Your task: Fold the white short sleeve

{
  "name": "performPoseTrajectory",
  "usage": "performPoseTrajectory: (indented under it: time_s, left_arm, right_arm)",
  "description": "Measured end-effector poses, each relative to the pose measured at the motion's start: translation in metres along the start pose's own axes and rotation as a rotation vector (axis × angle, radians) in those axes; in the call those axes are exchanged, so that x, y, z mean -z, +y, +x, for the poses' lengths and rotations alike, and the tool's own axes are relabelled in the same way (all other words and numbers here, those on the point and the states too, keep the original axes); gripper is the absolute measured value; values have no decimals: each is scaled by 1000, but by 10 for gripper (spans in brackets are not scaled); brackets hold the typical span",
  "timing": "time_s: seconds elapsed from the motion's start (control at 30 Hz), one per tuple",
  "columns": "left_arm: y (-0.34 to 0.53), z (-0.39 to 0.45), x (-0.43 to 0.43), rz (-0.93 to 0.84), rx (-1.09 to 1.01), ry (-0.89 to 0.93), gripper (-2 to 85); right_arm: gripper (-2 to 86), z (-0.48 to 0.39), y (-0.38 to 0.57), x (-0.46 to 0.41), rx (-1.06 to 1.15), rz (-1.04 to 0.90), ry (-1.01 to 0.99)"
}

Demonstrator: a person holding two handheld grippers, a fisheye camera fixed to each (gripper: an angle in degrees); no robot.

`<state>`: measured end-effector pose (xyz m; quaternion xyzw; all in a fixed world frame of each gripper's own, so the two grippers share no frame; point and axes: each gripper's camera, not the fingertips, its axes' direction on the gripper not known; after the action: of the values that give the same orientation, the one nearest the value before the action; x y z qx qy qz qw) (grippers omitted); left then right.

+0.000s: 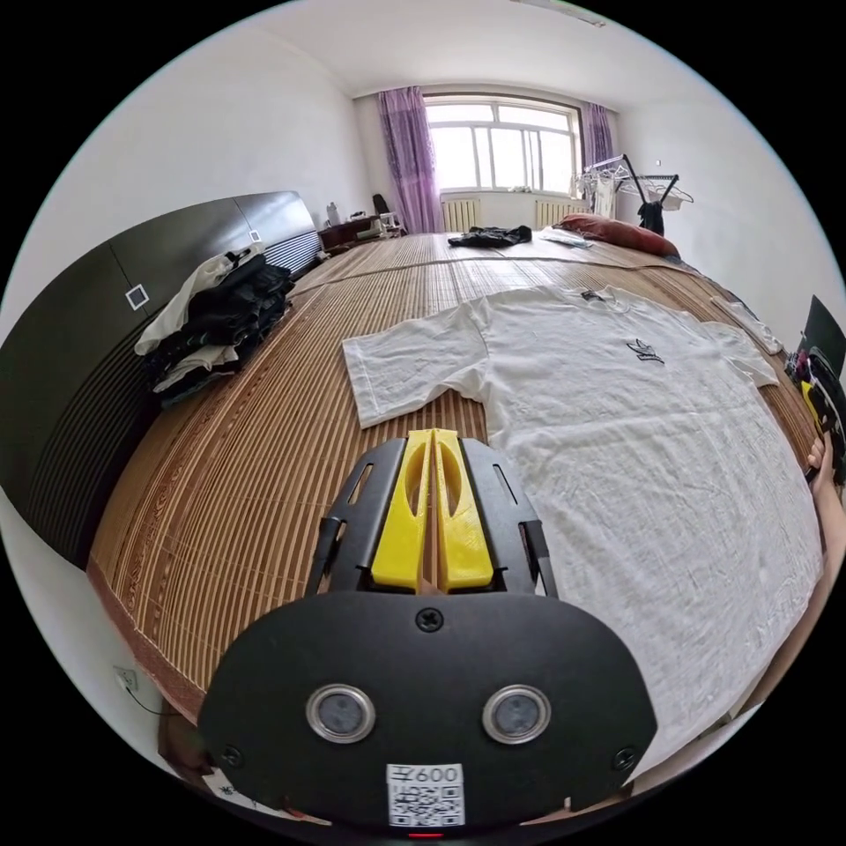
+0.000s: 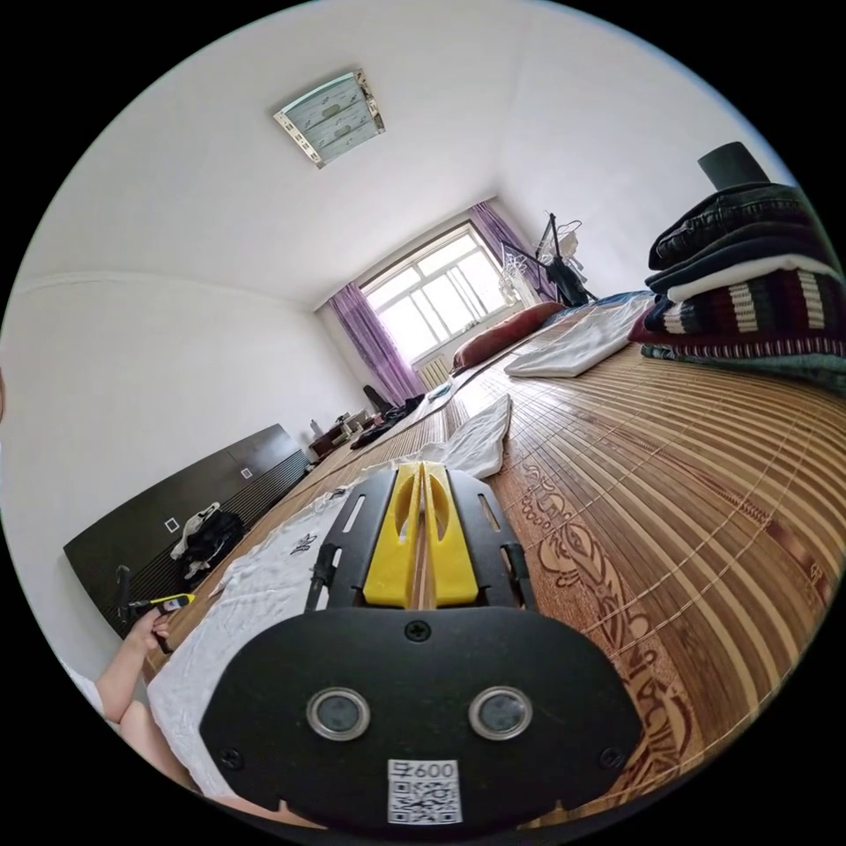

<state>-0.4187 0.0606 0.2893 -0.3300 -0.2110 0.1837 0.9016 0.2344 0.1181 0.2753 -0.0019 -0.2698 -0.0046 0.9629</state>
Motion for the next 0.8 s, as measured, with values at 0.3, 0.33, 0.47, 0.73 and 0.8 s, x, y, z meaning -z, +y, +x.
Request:
performPoseTrajectory:
  time_s: [0.3,0.33,0.47,0.73,0.8]
  left_arm:
    - [61,29,81,426,130,136,1]
    - [74,48,99,500,157,185,0]
    - [111,151,150,445,362,362,0]
    - [185,269,215,354,488,58,0]
    - [194,291,227,351,401,-39,0]
  right_arm:
    - [-9,-120,16,-3,-6,-14,261]
    - [-9,-166,28,-4,-23,-77,328]
    - [-9,-303,100,2,130,-147,405]
    - [-8,-380,181,41,-59,-262,317]
    - [-7,-383,192,46,-62,-269,365]
